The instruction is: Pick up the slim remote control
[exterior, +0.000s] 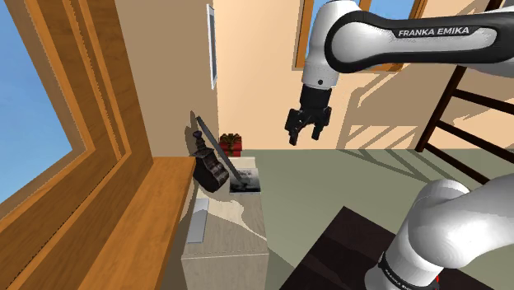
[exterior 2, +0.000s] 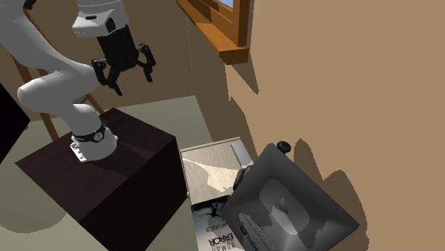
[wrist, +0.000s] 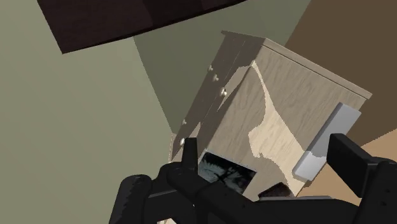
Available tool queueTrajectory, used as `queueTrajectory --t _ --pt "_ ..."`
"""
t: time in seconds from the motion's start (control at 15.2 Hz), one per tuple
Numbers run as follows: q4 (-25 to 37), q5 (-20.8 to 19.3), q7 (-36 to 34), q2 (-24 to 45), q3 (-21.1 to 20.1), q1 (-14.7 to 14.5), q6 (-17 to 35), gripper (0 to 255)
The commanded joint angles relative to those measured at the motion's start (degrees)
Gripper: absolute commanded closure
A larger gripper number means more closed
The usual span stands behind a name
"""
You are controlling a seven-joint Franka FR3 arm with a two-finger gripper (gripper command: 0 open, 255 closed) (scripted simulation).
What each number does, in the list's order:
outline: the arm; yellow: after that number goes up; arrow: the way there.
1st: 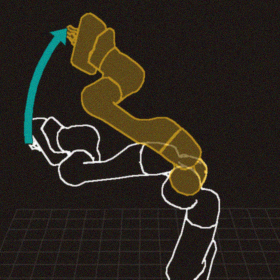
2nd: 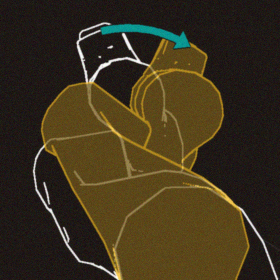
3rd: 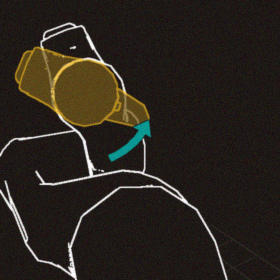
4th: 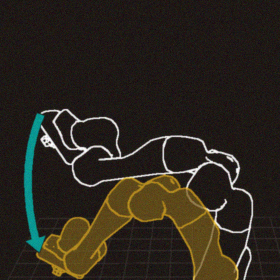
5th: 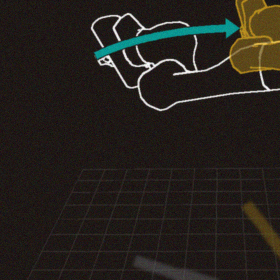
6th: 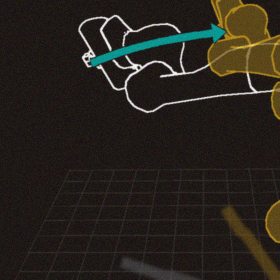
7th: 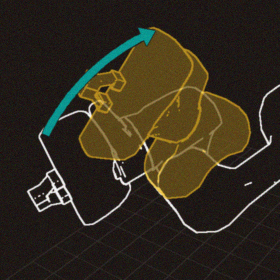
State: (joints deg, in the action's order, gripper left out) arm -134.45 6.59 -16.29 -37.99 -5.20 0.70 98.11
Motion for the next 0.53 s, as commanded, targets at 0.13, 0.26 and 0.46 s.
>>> queueTrajectory --t 0.13,0.26,0.46 --pt "-1.0 1.3 -4.9 5.0 -3.9 -0.4 6.3 0" --pt "-1.0 1.6 -7.2 8.1 -5.7 -0.5 9.6 0" --pt "-0.5 1.6 -10.8 13.4 -8.2 -0.5 14.3 0"
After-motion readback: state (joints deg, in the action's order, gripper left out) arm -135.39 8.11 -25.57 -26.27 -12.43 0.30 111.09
